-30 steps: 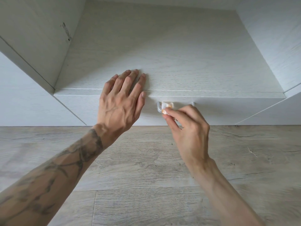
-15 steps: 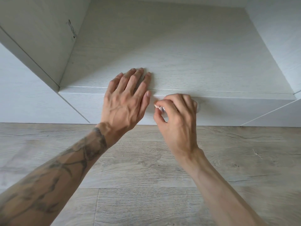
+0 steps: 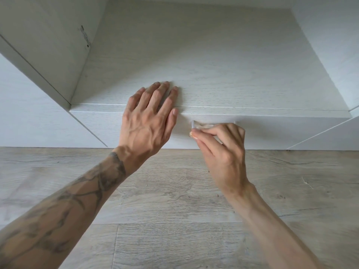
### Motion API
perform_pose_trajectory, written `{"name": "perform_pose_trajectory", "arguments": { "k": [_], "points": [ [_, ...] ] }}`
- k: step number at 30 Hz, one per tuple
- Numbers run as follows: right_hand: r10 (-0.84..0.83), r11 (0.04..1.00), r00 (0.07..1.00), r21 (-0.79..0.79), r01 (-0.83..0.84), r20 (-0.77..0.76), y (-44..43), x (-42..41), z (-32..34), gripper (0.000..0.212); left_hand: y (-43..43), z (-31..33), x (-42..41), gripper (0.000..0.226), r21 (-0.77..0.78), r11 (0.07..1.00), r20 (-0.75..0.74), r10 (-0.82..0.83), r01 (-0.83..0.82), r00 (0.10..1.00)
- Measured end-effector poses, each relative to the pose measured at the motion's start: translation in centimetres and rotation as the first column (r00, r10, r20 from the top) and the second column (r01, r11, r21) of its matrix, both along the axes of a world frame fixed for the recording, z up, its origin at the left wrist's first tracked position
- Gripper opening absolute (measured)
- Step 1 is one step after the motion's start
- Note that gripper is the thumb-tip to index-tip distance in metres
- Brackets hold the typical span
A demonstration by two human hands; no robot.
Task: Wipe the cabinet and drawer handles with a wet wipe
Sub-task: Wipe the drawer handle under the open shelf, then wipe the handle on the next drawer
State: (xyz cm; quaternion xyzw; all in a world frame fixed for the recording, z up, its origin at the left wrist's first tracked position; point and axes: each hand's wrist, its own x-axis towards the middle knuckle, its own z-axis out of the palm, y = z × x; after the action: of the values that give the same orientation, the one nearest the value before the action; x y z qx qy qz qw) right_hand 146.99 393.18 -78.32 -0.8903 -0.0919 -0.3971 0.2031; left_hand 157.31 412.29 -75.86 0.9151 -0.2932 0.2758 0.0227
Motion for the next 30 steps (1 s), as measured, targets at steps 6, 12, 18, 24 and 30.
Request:
{"name": "perform_pose_trajectory", "arguments": {
  "k": [6, 12, 18, 24, 30],
  "points": [
    [-0.017, 0.999, 1.0, 0.042, 0.016, 0.02, -5.8, -1.6, -0.3, 0.014, -0.1, 0.2, 0.0, 0.054, 0.013, 1.0, -0.022, 0.008, -0.008, 1.0],
    [-0.072, 0.841, 0.991, 0.527, 0.122, -0.115, -6.9, -2.4, 0.1, 0.024, -0.1, 0.5, -0.3, 0.053, 0.023, 1.0, -0.056, 0.021, -0.02, 0.998],
    [0.015, 0.78, 0.982, 0.617, 0.106, -0.187, -5.1, -2.3, 0.5, 0.027, -0.3, 1.0, -0.9, 0.055, 0.021, 0.999, -0.123, 0.032, -0.03, 0.992],
    [-0.003, 0.835, 0.978, 0.538, 0.118, -0.21, -4.0, -3.9, 1.1, 0.021, -0.2, 2.1, -2.4, 0.058, 0.043, 0.998, -0.275, 0.051, -0.041, 0.96],
    [0.118, 0.75, 0.962, 0.657, 0.075, -0.245, -2.5, -3.0, 4.1, 0.018, 1.9, 4.9, -5.3, 0.053, 0.134, 0.991, -0.326, 0.056, -0.013, 0.944]
  ]
}}
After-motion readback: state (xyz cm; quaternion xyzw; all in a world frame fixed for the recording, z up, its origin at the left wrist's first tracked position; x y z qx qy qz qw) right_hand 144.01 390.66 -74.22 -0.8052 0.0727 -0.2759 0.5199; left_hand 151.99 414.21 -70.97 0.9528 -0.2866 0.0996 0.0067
